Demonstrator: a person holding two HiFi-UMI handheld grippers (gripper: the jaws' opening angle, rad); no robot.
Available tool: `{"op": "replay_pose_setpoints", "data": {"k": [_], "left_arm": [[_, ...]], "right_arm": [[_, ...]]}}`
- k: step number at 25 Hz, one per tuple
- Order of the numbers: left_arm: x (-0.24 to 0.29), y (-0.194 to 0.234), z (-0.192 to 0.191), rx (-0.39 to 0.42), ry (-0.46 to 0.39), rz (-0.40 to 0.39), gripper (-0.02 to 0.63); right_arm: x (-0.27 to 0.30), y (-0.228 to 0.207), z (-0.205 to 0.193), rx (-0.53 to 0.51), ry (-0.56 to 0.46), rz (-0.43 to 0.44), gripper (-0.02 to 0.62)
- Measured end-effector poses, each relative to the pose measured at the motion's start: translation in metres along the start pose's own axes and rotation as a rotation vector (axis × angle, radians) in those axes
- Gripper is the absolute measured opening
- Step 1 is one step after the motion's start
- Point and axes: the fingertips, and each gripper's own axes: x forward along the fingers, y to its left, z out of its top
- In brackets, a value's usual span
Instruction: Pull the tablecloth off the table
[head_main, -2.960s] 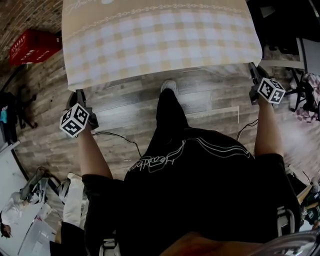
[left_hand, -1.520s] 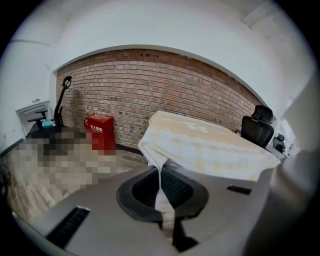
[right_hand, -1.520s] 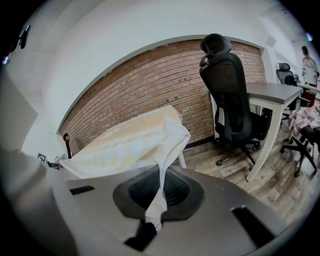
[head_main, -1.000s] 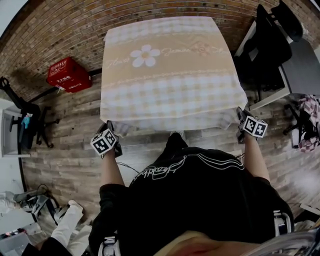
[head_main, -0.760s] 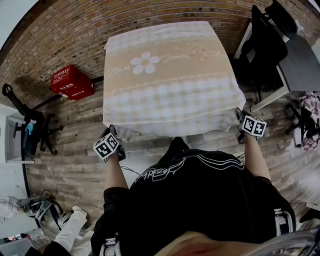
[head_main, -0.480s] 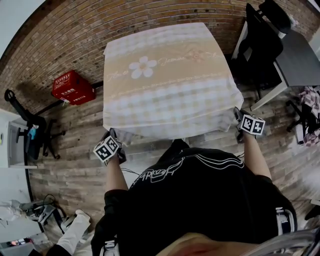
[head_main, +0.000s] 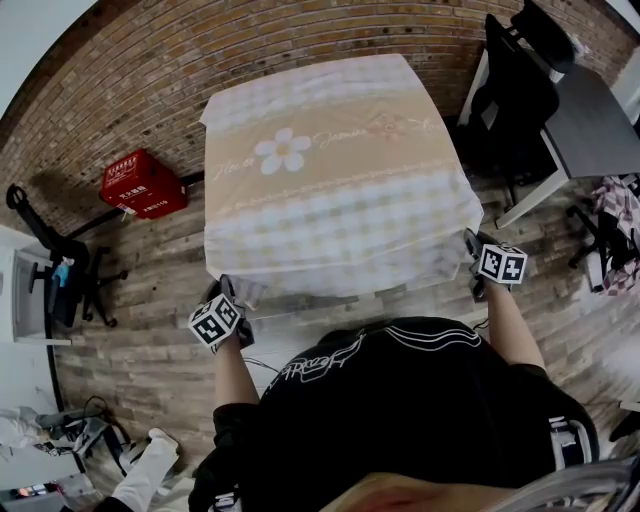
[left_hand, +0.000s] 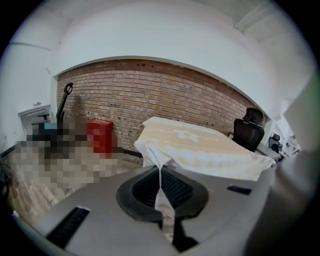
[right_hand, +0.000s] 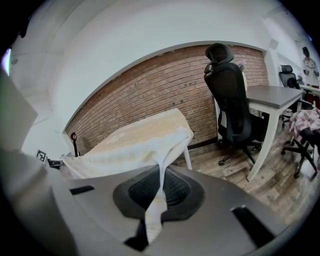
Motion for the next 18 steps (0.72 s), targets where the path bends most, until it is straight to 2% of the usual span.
{"op": "replay_pose_setpoints", "data": {"k": [6, 14, 18], "left_arm": [[-0.013, -0.004, -0.002, 0.011, 0.015, -0.013, 0.006], [-0.041, 0.001, -0.012, 0.027, 0.031, -0.039, 0.006], [-0.053, -0.005, -0.007, 0.040, 0.019, -0.058, 0.006]], "right_arm": [[-0.010, 0.009, -0.003, -0.023, 0.020, -0.003, -0.002], [-0.033, 0.024, -0.015, 0.004, -0.009, -0.037, -0.002], [-0.045, 0.033, -0.011, -0.017, -0.027, -0.044, -0.002]]}}
